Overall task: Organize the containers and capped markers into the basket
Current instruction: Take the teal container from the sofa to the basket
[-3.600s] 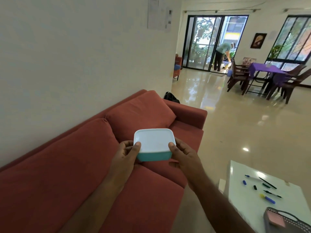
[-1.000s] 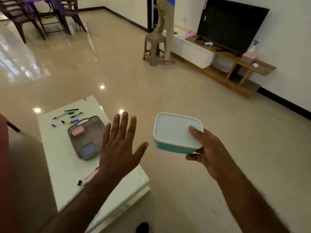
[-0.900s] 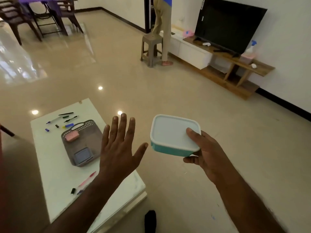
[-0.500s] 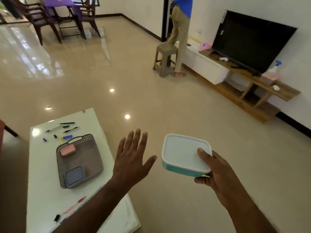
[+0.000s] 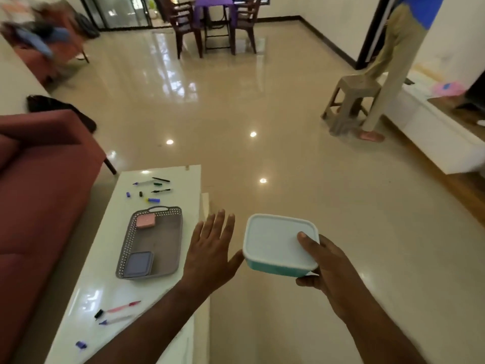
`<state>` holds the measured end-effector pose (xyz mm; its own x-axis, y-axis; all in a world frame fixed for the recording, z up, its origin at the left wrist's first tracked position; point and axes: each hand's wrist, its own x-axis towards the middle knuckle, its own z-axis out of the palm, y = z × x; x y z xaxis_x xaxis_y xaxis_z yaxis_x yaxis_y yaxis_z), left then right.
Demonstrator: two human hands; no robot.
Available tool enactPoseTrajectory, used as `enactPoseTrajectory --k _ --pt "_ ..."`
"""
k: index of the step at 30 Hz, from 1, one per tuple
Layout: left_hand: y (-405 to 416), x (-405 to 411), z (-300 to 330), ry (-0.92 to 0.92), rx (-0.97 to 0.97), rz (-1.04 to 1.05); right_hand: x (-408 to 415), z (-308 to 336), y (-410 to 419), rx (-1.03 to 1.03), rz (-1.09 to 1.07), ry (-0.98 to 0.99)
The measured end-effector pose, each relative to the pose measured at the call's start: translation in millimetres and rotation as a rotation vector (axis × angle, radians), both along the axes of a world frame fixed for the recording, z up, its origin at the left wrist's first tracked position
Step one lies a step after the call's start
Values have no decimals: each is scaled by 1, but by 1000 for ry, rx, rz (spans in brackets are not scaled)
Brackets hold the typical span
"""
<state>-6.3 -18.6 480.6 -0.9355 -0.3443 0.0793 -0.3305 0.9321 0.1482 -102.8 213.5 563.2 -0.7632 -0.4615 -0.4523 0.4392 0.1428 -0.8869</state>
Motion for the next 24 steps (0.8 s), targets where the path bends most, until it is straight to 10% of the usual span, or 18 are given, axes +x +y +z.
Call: enactPoseTrajectory --k 24 --pt "-163 -35 -26 29 55 645 -157 -19 -287 83 607 62"
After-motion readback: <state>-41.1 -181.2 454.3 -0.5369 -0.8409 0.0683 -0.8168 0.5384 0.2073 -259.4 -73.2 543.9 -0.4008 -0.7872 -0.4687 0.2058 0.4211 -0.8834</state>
